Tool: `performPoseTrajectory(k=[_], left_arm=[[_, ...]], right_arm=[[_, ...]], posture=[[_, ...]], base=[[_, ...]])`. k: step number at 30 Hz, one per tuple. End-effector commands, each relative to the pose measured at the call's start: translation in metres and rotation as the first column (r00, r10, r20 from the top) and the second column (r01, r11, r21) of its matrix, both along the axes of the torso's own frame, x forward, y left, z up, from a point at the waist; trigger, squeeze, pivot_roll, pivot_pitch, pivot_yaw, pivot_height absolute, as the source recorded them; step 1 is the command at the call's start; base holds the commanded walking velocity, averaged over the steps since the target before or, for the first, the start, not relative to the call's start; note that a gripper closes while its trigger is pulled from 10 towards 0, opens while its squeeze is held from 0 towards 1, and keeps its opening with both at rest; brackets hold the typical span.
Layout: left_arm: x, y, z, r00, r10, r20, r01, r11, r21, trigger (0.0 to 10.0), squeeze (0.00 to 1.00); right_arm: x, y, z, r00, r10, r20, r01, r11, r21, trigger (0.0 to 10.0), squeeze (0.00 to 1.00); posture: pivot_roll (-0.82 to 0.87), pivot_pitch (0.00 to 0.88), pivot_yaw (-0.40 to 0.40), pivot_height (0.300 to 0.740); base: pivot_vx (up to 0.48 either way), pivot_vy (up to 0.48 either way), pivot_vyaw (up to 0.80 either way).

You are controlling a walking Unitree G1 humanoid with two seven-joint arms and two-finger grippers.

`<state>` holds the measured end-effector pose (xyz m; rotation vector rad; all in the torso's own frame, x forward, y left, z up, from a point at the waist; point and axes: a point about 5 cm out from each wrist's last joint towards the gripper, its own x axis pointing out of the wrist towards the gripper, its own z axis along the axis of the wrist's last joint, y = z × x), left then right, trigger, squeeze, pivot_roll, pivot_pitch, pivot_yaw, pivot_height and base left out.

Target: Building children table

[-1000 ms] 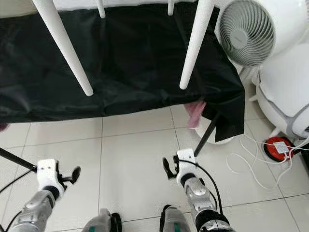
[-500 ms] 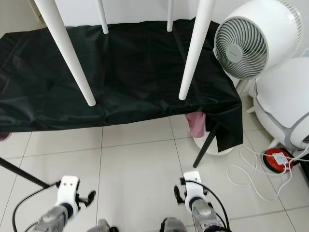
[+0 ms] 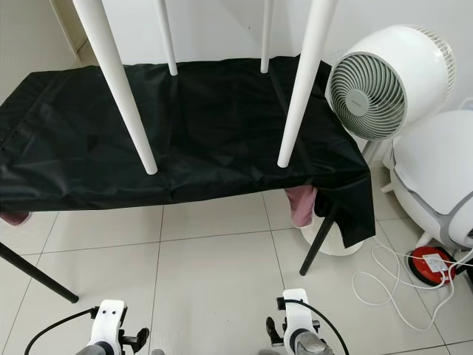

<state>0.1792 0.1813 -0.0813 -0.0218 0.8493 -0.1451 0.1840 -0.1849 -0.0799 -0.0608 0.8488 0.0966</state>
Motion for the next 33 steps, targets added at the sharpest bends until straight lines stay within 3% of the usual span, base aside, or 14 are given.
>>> performPoseTrajectory(k=[1,10,19,33], left_arm=[[-0.001,0.000,-0.002,1.000,0.018,-0.015,-0.016,0.998,0.068,10.0,0.00],[-0.001,-0.014,-0.004,0.992,-0.114,-0.059,0.120,0.986,0.120,10.0,0.00],[0.002,-0.029,-0.004,0.984,-0.169,-0.054,0.174,0.979,0.110,10.0,0.00],[0.005,-0.012,-0.001,0.983,-0.177,-0.045,0.182,0.970,0.160,10.0,0.00]], right_arm=[[-0.006,0.005,-0.004,0.999,0.018,-0.035,-0.018,1.000,0.000,10.0,0.00],[-0.006,0.012,-0.005,0.998,0.046,-0.049,-0.046,0.999,-0.006,10.0,0.00],[-0.012,0.012,-0.008,0.995,0.058,-0.077,-0.060,0.998,-0.018,10.0,0.00],[-0.003,0.013,-0.004,0.994,0.099,-0.051,-0.100,0.994,-0.032,10.0,0.00]], posture=[[-0.10,0.000,0.087,0.740],[-0.16,0.000,0.110,0.740],[-0.14,0.000,0.106,0.740],[-0.11,0.000,0.084,0.740]], base=[[0.000,0.000,0.00],[0.000,0.000,0.00],[0.000,0.000,0.00],[0.000,0.000,0.00]])
